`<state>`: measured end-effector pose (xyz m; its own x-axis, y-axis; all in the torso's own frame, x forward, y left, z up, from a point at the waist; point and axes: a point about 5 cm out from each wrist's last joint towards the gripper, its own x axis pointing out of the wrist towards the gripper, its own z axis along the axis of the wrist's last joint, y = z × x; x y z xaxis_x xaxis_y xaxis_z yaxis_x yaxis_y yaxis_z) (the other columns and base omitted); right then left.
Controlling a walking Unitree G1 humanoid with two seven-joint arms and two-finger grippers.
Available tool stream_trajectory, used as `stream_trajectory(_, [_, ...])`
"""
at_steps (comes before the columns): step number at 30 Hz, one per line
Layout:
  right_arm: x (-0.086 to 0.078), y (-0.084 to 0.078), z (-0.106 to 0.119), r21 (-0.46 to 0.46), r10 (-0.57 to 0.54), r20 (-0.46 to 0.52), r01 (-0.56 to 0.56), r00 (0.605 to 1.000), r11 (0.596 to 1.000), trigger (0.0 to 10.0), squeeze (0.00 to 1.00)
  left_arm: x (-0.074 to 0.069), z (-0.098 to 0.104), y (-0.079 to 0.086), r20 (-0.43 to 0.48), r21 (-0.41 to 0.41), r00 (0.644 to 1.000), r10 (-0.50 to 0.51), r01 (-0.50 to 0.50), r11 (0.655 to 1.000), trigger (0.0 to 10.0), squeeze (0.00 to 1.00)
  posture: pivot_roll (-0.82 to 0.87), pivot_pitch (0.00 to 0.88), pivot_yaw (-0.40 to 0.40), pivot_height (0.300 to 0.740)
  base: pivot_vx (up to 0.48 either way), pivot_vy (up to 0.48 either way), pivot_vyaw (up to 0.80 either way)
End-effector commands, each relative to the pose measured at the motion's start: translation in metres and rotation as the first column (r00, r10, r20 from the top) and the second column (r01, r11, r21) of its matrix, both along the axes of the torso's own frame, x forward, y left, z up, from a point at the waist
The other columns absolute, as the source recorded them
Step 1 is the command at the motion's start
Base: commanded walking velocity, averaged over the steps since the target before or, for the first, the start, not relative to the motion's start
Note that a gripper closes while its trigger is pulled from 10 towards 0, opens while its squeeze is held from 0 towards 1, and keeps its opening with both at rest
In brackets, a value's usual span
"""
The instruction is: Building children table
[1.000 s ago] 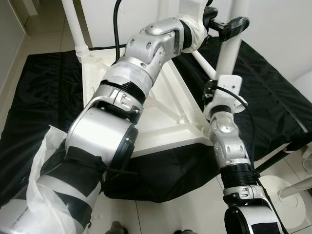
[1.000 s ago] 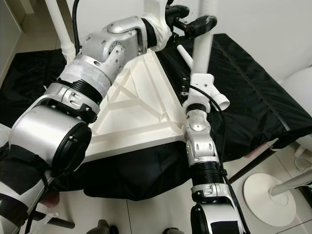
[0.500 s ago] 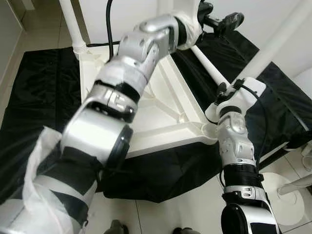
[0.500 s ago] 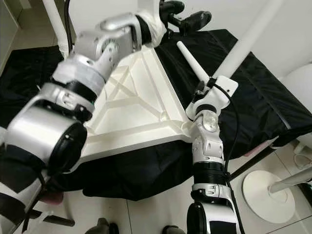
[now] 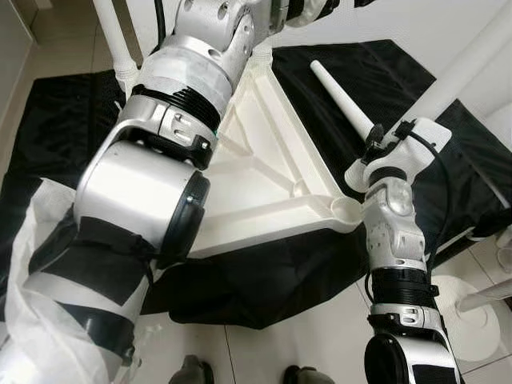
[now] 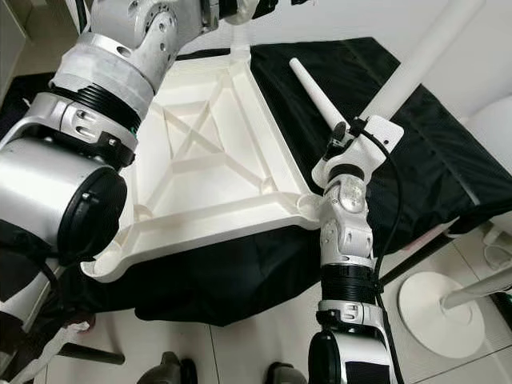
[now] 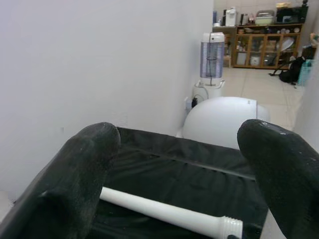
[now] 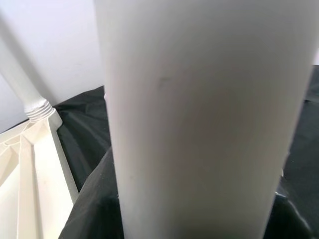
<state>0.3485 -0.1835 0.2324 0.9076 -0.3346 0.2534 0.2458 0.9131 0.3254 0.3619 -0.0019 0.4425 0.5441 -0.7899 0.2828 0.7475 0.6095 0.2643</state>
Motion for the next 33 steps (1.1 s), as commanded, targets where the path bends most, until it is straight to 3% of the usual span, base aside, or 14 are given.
stream_trajectory(1, [-0.003, -0.006, 0.000, 0.004, -0.023, -0.001, 0.023, 1.000, 1.000, 10.0, 0.00, -0.004, 0.012, 0.001, 0.040, -0.003, 0.999, 0.008, -0.008, 1.000, 10.0, 0.00, -0.03, 0.161, 0.022, 0.740, 0.000, 0.000, 0.00])
stream_trajectory(8, [-0.004, -0.007, 0.001, -0.005, -0.026, -0.004, 0.026, 1.000, 1.000, 10.0, 0.00, -0.004, 0.015, 0.003, 0.051, -0.018, 0.998, 0.026, -0.025, 1.000, 10.0, 0.00, -0.04, 0.151, 0.020, 0.740, 0.000, 0.000, 0.00])
stream_trajectory(13, [-0.004, -0.006, 0.003, -0.015, -0.024, 0.001, 0.024, 1.000, 1.000, 10.0, 0.00, 0.001, 0.004, 0.004, -0.032, -0.064, 0.999, -0.017, 0.015, 0.998, 10.0, 0.00, -0.05, 0.147, 0.017, 0.740, 0.000, 0.000, 0.00])
stream_trajectory(15, [-0.005, -0.003, 0.008, -0.041, -0.003, 0.019, 0.003, 1.000, 0.999, 10.0, 0.00, 0.011, -0.010, 0.015, -0.071, -0.090, 0.997, 0.027, -0.033, 0.995, 10.0, 0.00, -0.05, 0.142, 0.027, 0.740, 0.000, 0.000, 0.00])
stream_trajectory(18, [-0.006, -0.001, 0.010, -0.055, 0.010, 0.029, -0.009, 1.000, 0.998, 10.0, 0.00, 0.015, -0.016, 0.020, -0.077, -0.096, 0.996, 0.045, -0.053, 0.994, 10.0, 0.00, -0.05, 0.141, 0.029, 0.740, 0.000, 0.000, 0.00])
stream_trajectory(20, [-0.007, 0.001, 0.013, -0.076, 0.029, 0.042, -0.026, 0.999, 0.997, 10.0, 0.00, 0.014, -0.016, 0.028, -0.054, -0.116, 0.995, 0.079, -0.085, 0.990, 10.0, 0.00, -0.05, 0.138, 0.031, 0.740, 0.000, 0.000, 0.00])
stream_trajectory(26, [-0.009, 0.004, 0.016, -0.127, 0.064, 0.053, -0.057, 0.997, 0.990, 10.0, 0.00, 0.003, -0.017, 0.026, -0.024, -0.158, 0.996, 0.084, -0.087, 0.984, 10.0, 0.00, -0.05, 0.130, 0.039, 0.740, 0.000, 0.000, 0.00])
stream_trajectory(27, [-0.011, 0.004, 0.016, -0.161, 0.082, 0.050, -0.073, 0.995, 0.984, 10.0, 0.00, 0.001, -0.029, 0.031, -0.043, -0.165, 0.995, 0.094, -0.100, 0.981, 10.0, 0.00, -0.05, 0.122, 0.038, 0.740, 0.000, 0.000, 0.00])
stream_trajectory(29, [-0.011, 0.004, 0.016, -0.161, 0.082, 0.050, -0.073, 0.995, 0.984, 10.0, 0.00, 0.001, -0.029, 0.031, -0.043, -0.165, 0.995, 0.094, -0.100, 0.981, 10.0, 0.00, -0.05, 0.122, 0.038, 0.740, 0.000, 0.000, 0.00])
stream_trajectory(30, [-0.013, 0.004, 0.015, -0.188, 0.097, 0.044, -0.087, 0.994, 0.978, 10.0, 0.00, 0.002, -0.043, 0.037, -0.061, -0.166, 0.992, 0.112, -0.121, 0.979, 10.0, 0.00, -0.05, 0.117, 0.041, 0.740, 0.000, 0.000, 0.00])
stream_trajectory(31, [-0.013, 0.004, 0.015, -0.188, 0.097, 0.044, -0.087, 0.994, 0.978, 10.0, 0.00, 0.002, -0.043, 0.037, -0.061, -0.166, 0.992, 0.112, -0.121, 0.979, 10.0, 0.00, -0.05, 0.117, 0.041, 0.740, 0.000, 0.000, 0.00])
stream_trajectory(32, [-0.015, 0.003, 0.013, -0.210, 0.114, 0.032, -0.105, 0.993, 0.972, 10.0, 0.00, 0.004, -0.060, 0.043, -0.090, -0.177, 0.988, 0.128, -0.142, 0.974, 10.0, 0.00, -0.05, 0.108, 0.038, 0.740, 0.000, 0.000, 0.00])
stream_trajectory(33, [-0.015, 0.003, 0.013, -0.210, 0.114, 0.032, -0.105, 0.993, 0.972, 10.0, 0.00, 0.004, -0.060, 0.043, -0.090, -0.177, 0.988, 0.128, -0.142, 0.974, 10.0, 0.00, -0.05, 0.108, 0.038, 0.740, 0.000, 0.000, 0.00])
